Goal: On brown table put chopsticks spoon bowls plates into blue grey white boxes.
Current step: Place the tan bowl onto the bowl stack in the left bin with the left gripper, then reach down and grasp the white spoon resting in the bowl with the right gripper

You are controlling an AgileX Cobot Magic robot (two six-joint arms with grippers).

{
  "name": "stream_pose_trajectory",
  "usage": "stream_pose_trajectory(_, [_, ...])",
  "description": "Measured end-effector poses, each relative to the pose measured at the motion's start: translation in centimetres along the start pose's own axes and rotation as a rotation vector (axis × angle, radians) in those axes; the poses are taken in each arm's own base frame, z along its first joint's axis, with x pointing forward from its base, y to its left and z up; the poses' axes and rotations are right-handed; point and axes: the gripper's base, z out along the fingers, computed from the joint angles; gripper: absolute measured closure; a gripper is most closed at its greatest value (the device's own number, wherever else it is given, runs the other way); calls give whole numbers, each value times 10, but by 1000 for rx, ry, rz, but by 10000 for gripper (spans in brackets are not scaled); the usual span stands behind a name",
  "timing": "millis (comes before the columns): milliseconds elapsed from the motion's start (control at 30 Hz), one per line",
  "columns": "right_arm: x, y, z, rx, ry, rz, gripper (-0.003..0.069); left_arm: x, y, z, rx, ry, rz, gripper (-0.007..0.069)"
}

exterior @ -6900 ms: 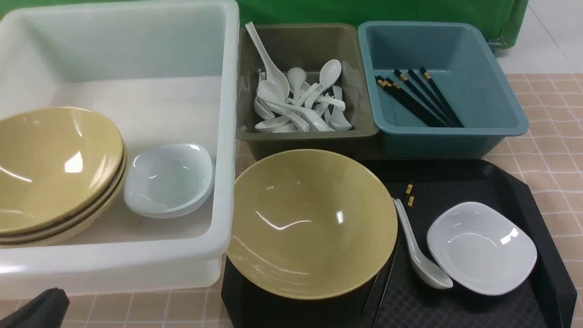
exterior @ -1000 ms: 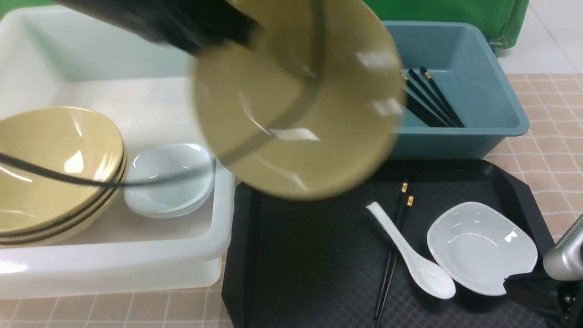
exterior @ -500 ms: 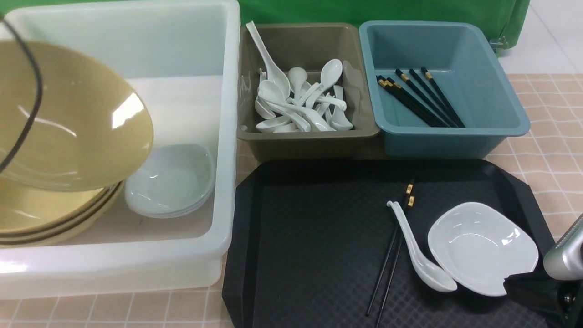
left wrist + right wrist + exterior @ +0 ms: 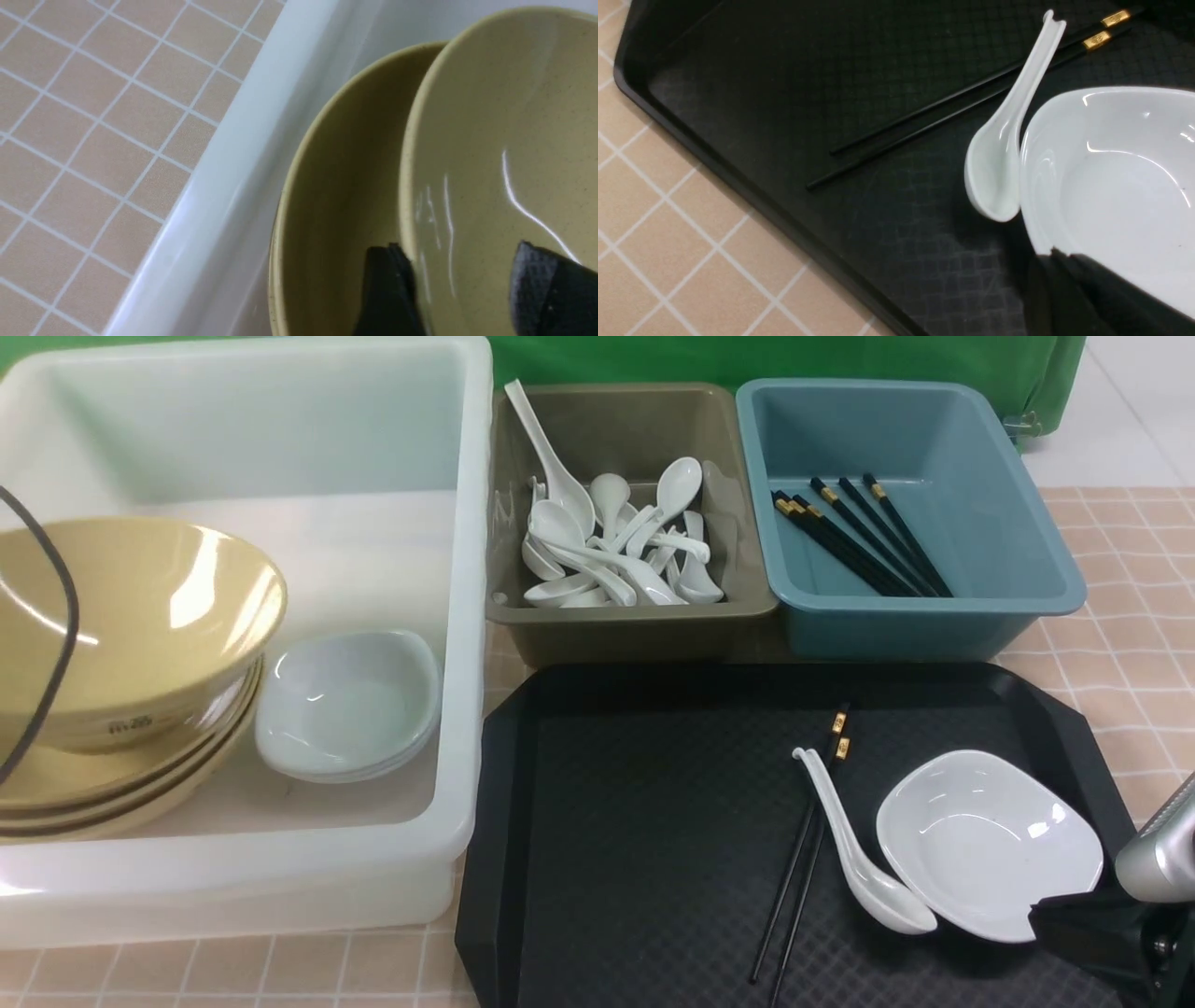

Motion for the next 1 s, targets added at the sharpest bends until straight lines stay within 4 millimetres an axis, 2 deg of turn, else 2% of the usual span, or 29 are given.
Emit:
stream_pose_trajectory(100, [0, 0, 0, 0, 0, 1, 598, 0, 0, -4, -5, -5, -3, 78])
stream_pose_trajectory(133, [0, 0, 0, 0, 0, 1, 597, 0, 0, -5, -5, -6, -5, 69])
stream_pose_trajectory(200, [0, 0, 0, 0, -1, 1, 594, -1, 0, -18, -2, -44, -9, -17])
stream_pose_trajectory(233, [0, 0, 0, 0, -1, 1, 593, -2, 0, -20, -1, -48, -9, -17])
stream_pose_trajectory(333, [0, 0, 0, 3, -3, 1, 591, -3, -1, -48, 13, -134, -16, -31])
stream_pose_trajectory(367, [0, 0, 0, 3, -3, 1, 591, -3, -1, -50, 13, -140, -16, -30])
stream_pose_trajectory(433, [-1, -1, 0, 11, -12, 1, 590, -2, -5, -76, 44, -215, -18, -19])
stream_pose_trajectory(533, [0, -3, 2, 30, -32, 21, 586, 3, -20, -102, 124, -285, 39, 53])
stream_pose_trajectory(567, [1, -3, 3, 37, -35, 44, 580, 7, -29, -113, 171, -311, 79, 97])
stream_pose_trajectory(600, [2, -4, 6, 39, -30, 70, 571, 13, -41, -127, 241, -344, 149, 173])
stream_pose_trajectory(667, [2, -5, 10, 35, -12, 93, 552, 25, -53, -147, 332, -402, 253, 288])
stream_pose_trajectory(767, [-3, -9, 20, 11, 48, 118, 495, 54, -56, -172, 423, -495, 446, 502])
stream_pose_trajectory(800, [-7, -11, 23, 4, 63, 124, 480, 64, -52, -176, 428, -520, 503, 546])
stream_pose_trajectory(833, [-7, -11, 24, 0, 70, 126, 470, 64, -53, -176, 430, -521, 511, 554])
stream_pose_trajectory(867, [-16, -15, 30, -22, 103, 136, 428, 84, -44, -177, 425, -548, 594, 605])
stream_pose_trajectory(1000, [-40, -20, 51, -98, 198, 137, 344, 128, -23, -159, 385, -506, 674, 623])
